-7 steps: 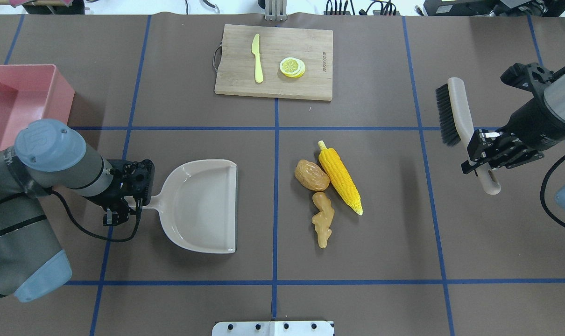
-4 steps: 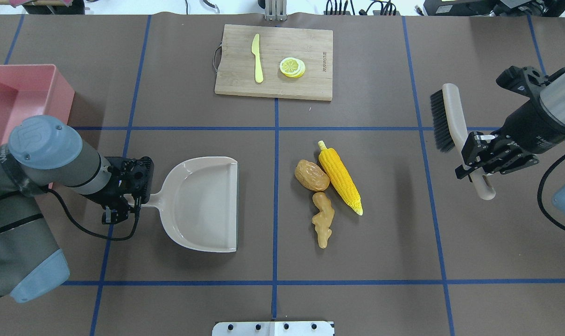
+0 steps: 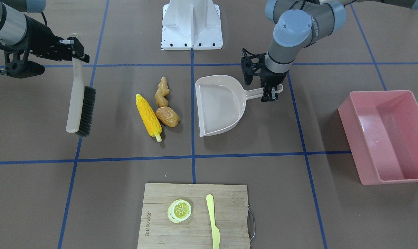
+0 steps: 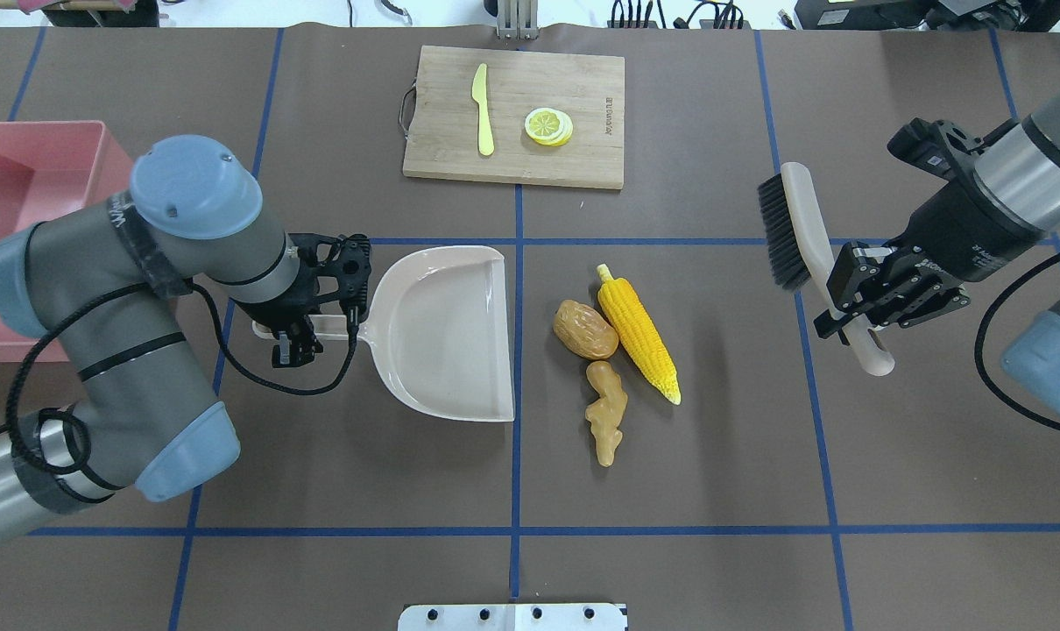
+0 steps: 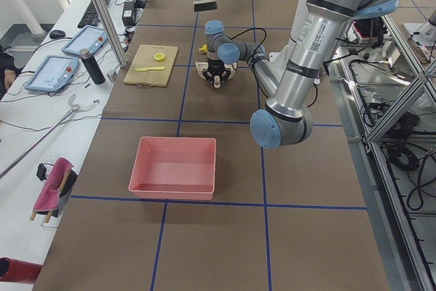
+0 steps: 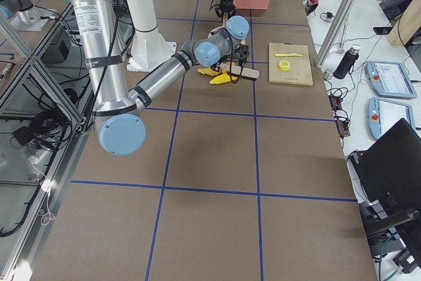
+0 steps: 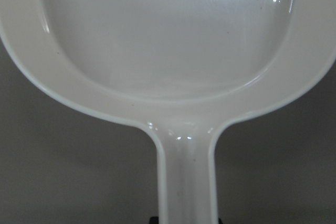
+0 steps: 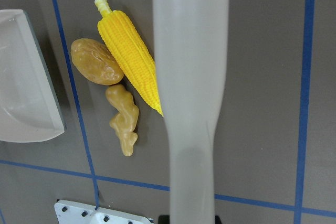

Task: Sweep and dump trash into bin
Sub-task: 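Slide the dustpan toward the food with left gripper while right lowers brush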

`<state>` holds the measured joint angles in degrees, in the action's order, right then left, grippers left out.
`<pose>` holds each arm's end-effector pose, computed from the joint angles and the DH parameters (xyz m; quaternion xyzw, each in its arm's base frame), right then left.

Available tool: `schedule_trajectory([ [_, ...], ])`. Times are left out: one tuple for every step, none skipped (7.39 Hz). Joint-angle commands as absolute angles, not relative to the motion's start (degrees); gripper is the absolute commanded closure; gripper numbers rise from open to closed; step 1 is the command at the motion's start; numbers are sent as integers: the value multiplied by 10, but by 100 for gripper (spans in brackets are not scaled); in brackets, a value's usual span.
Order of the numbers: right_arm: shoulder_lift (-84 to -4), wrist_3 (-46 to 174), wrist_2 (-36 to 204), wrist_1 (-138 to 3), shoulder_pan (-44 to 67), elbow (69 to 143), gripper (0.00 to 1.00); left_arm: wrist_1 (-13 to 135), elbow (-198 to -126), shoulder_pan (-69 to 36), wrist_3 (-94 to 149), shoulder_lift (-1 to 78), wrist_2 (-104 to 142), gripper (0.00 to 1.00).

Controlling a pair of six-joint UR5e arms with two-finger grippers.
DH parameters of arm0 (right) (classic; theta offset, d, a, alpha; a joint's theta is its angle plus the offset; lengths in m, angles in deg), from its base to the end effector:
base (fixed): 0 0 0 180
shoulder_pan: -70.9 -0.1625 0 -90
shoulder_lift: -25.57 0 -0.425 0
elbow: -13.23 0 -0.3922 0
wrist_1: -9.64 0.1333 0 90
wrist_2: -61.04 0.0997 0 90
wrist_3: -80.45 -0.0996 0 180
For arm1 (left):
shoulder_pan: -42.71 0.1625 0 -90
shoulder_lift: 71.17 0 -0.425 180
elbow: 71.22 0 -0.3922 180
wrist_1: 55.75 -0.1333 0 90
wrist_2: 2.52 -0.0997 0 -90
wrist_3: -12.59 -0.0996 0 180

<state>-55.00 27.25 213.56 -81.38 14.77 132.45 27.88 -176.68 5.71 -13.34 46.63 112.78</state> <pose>-0.2318 -0.4260 0.3123 -0.1385 -0.5460 -0.0291 0.8258 0.4387 -0.4442 0.2818 0.2515 0.2742 0.6418 0.6705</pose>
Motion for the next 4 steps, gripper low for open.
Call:
schedule_trajectory([
  [-593, 272, 2138, -716, 148, 1316, 100, 262, -1726, 59, -131, 496, 1137, 100],
  [-640, 269, 2141, -613, 151, 1294, 100, 252, -1714, 59, -132, 502, 1168, 100],
  [-655, 261, 2156, -539, 153, 1260, 100, 250, -1711, 59, -132, 511, 1170, 100],
  [-667, 255, 2163, -454, 172, 1218, 100, 244, -1706, 59, -131, 525, 1170, 100],
])
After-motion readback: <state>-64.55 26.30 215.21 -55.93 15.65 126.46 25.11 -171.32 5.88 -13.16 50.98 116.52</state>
